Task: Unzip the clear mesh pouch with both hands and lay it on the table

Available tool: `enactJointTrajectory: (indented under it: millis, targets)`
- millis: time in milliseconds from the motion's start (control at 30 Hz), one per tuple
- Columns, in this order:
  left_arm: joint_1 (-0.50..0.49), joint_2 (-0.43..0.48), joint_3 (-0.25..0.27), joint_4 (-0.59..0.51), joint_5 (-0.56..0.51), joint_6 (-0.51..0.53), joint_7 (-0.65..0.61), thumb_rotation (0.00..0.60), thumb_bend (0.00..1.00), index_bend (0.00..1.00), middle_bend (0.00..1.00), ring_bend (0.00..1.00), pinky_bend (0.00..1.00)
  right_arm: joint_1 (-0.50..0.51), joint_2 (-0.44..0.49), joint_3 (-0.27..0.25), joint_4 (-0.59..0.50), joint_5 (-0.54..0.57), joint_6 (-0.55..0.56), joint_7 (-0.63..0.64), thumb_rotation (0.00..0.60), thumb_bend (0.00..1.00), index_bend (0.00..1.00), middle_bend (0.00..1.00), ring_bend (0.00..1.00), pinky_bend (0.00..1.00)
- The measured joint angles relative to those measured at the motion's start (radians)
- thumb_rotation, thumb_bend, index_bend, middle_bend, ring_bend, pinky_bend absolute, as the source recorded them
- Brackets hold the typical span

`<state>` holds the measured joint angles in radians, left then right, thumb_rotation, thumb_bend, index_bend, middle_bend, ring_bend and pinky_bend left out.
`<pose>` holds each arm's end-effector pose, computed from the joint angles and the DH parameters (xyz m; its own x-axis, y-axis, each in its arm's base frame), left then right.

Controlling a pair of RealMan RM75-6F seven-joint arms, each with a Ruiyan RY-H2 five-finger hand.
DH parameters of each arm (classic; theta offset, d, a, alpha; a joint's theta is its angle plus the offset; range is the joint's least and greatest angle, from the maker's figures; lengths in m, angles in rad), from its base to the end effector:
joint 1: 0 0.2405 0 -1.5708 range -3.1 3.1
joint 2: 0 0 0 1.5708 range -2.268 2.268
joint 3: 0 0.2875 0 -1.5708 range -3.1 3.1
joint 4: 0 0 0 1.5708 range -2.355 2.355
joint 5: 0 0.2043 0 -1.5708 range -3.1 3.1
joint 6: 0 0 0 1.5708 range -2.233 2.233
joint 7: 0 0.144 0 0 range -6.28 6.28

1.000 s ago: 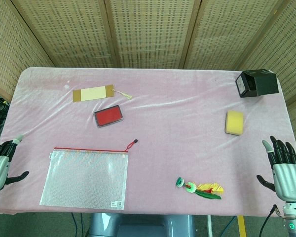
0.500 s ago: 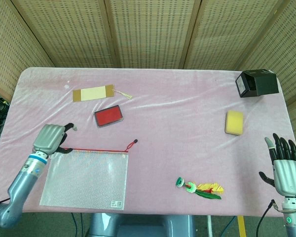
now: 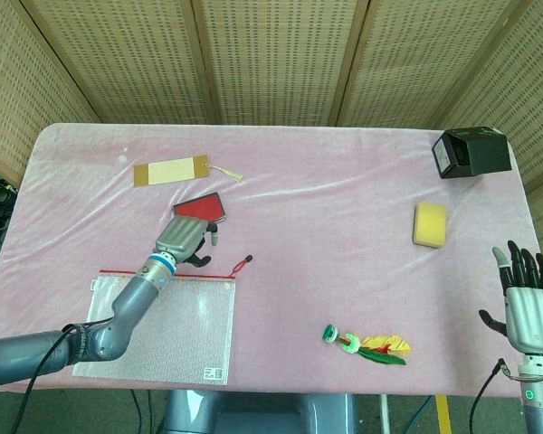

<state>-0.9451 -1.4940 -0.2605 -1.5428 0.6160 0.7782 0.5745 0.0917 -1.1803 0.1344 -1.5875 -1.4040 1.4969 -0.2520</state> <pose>-0.1243 0.4023 -0.0087 0.4369 0.4358 0.7869 0.8949 -0.2994 -0.3310 -0.3416 -0.2013 0.1779 0.5687 0.0714 0.8194 -0.8216 0.0977 0.5617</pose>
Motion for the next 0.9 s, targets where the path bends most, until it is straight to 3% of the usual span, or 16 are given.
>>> enactJointTrajectory:
  millis: [500, 900]
  targets:
    - [-0.156, -0.147, 0.054, 0.163, -0.217, -0.018, 0.051, 0.600, 0.39, 0.51, 0.92, 0.89, 1.00, 0.013, 0.004, 0.008, 0.011, 0.034, -0.032, 0.017, 0.600, 0.00, 0.00, 0.00, 0.00, 0.00]
    - [-0.213, -0.208, 0.075, 0.237, -0.298, -0.051, 0.041, 0.600, 0.39, 0.51, 0.92, 0.89, 1.00, 0.016, 0.007, 0.007, 0.011, 0.042, -0.038, 0.025, 0.600, 0.00, 0.00, 0.00, 0.00, 0.00]
